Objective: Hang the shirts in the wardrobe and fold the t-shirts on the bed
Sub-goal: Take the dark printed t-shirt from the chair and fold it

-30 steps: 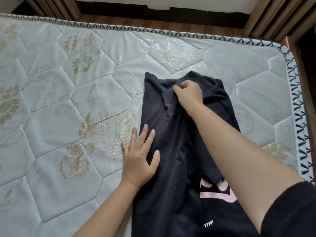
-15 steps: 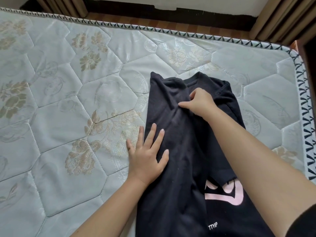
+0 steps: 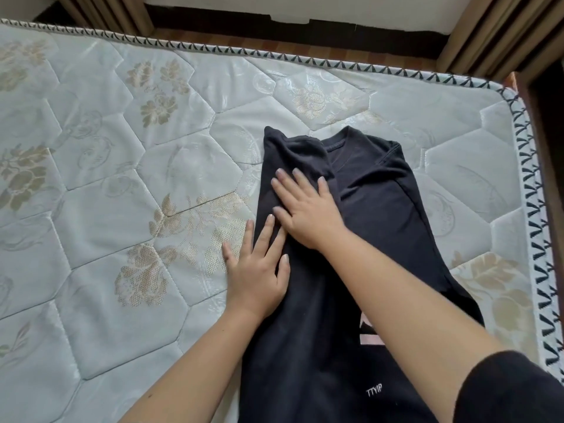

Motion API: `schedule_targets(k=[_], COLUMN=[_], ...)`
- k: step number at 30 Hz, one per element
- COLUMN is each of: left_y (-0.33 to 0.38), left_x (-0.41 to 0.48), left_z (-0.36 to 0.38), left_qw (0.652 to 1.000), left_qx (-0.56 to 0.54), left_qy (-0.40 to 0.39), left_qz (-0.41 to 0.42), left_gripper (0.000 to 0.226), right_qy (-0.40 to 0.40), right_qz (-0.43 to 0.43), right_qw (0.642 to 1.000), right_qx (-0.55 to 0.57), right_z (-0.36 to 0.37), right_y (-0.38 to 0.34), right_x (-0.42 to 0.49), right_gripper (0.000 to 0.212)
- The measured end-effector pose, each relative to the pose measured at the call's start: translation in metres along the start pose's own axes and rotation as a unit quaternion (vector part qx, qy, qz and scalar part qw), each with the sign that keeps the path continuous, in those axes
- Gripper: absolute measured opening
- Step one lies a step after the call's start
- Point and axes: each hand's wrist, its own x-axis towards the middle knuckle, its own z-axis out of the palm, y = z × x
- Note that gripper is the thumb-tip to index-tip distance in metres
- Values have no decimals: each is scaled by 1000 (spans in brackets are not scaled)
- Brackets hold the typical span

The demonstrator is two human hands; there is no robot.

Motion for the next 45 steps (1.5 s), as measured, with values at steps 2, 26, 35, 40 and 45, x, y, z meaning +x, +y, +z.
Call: schedule_targets(k=[2, 26, 35, 40, 45], left_y=[1, 0, -1, 3, 11], left_x=[1, -1, 1, 0, 1], left_z=[1, 2, -1, -6, -11], left_qw=[1000, 1000, 1000, 999, 999], left_qx=[-6, -4, -11, -24, 8], left_qy=[9, 8, -17, -34, -50], left_qz=[-3, -3, -10, -19, -11], left_gripper=[52, 52, 52, 56, 59], right_qy=[-5, -1, -5, -40, -48], right_qz=[44, 58, 83, 156, 232], right_qw=[999, 998, 996, 985, 949], right_qx=[-11, -23, 34, 60, 209], right_z=[-9, -20, 8, -6, -25], right_y=[23, 7, -4, 32, 13], right_x=[13, 53, -49, -72, -100], right_gripper=[59, 60, 67, 58, 63])
